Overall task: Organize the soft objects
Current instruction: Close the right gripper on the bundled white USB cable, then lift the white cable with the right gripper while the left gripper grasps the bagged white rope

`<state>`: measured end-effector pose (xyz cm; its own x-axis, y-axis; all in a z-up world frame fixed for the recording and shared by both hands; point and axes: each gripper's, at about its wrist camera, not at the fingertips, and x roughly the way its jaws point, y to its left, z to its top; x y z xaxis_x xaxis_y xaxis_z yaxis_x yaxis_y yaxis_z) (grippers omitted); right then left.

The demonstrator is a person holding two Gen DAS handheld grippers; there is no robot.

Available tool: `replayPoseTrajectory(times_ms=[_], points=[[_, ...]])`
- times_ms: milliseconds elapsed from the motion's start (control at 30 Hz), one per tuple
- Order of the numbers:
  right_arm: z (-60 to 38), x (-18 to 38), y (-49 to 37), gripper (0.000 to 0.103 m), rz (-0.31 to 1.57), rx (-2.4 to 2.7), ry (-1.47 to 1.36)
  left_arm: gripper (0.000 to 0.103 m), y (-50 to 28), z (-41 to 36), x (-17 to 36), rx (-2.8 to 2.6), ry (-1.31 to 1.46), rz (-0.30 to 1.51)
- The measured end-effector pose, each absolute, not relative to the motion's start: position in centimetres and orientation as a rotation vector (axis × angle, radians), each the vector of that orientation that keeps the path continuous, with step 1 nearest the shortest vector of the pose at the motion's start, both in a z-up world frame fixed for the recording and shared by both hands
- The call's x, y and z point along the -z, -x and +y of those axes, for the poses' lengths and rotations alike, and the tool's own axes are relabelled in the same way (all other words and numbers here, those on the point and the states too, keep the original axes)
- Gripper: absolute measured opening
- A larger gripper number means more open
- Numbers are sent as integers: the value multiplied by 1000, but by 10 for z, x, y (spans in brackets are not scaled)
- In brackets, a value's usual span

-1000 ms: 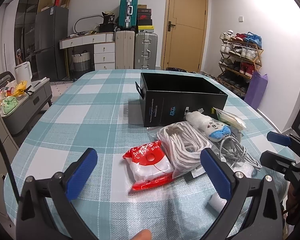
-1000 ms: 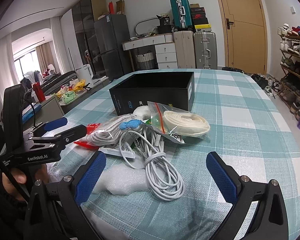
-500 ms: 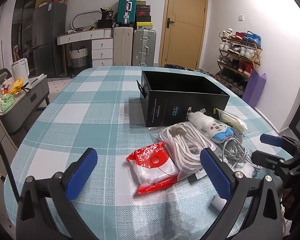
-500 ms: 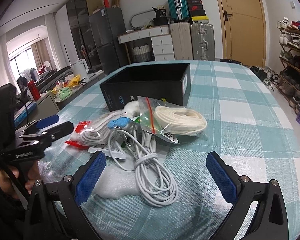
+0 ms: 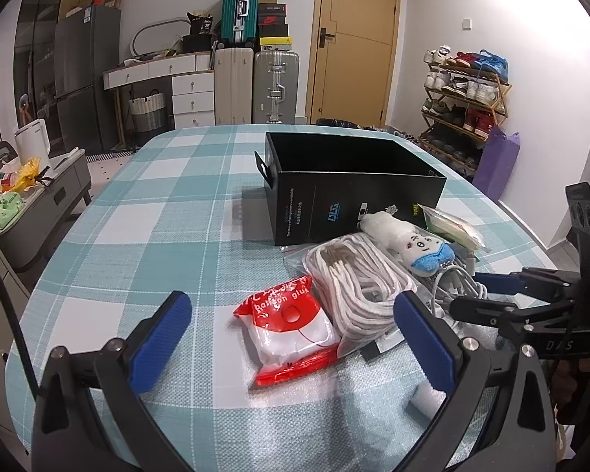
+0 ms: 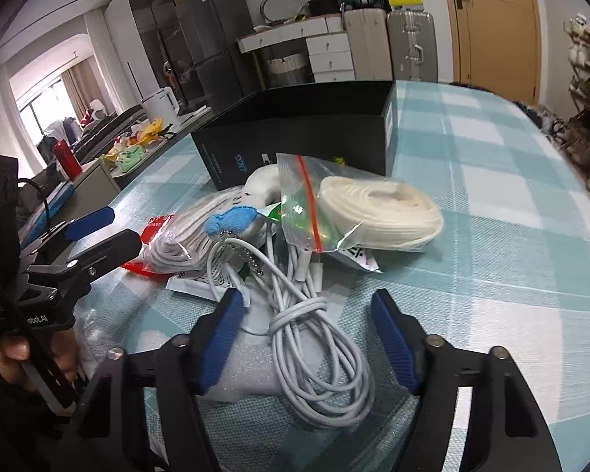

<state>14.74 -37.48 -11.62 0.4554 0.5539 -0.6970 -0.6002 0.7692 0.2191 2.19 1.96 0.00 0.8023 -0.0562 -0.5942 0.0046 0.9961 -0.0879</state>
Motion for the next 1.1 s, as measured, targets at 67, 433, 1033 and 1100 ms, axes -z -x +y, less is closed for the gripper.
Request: replayPoseTrajectory(times_ms=[67, 433, 1033, 1100], points=[[-373, 117, -149, 51, 833, -715, 66, 103, -22, 19, 0, 35, 86, 641], [-370, 112, -126, 30, 749, -760, 136, 103, -23, 12, 0, 46, 73, 642], [-400, 78, -100, 30, 584, -758, 60, 103, -28, 6, -6, 52, 69, 650], [-402, 76, -101, 30, 575, -756, 51, 103, -30, 4, -6, 66, 64, 661]])
